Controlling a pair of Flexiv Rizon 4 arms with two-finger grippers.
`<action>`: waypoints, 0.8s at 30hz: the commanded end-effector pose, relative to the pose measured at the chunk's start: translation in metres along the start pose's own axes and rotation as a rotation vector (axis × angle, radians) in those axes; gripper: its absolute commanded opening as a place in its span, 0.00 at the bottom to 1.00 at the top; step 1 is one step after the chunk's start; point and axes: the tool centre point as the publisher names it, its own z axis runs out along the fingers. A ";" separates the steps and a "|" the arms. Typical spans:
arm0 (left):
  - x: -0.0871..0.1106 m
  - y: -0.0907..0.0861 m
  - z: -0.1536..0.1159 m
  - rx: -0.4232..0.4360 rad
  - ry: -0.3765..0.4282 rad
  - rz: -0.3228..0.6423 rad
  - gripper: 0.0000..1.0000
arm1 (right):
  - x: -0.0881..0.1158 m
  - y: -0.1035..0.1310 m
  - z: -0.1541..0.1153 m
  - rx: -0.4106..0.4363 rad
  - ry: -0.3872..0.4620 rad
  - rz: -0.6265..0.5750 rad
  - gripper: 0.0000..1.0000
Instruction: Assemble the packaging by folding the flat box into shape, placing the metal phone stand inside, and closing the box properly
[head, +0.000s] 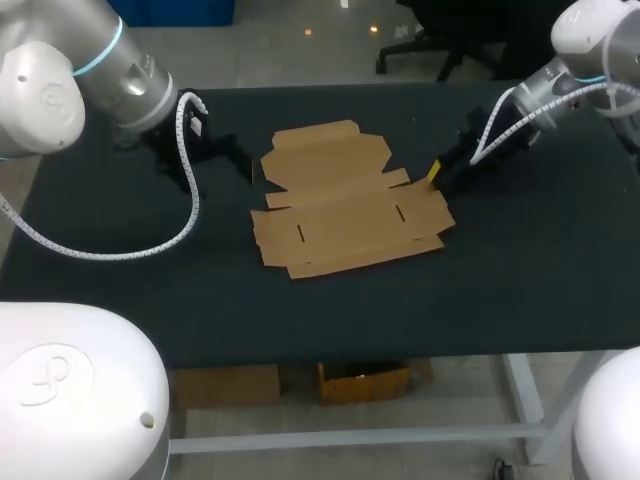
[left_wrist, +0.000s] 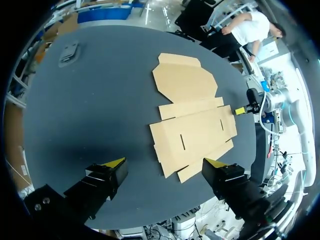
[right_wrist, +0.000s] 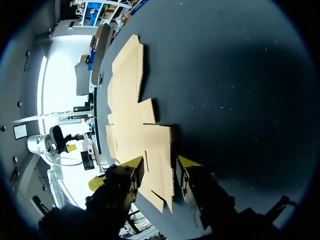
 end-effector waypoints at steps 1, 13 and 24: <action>0.000 0.000 0.000 0.000 -0.002 0.000 1.00 | -0.010 0.008 0.006 0.089 0.027 -0.001 0.40; 0.000 0.000 0.000 0.000 -0.002 0.000 1.00 | -0.005 0.007 0.017 0.107 0.065 -0.031 0.35; 0.000 0.000 0.000 0.000 -0.002 0.000 1.00 | -0.004 -0.012 0.027 0.090 0.101 -0.041 0.00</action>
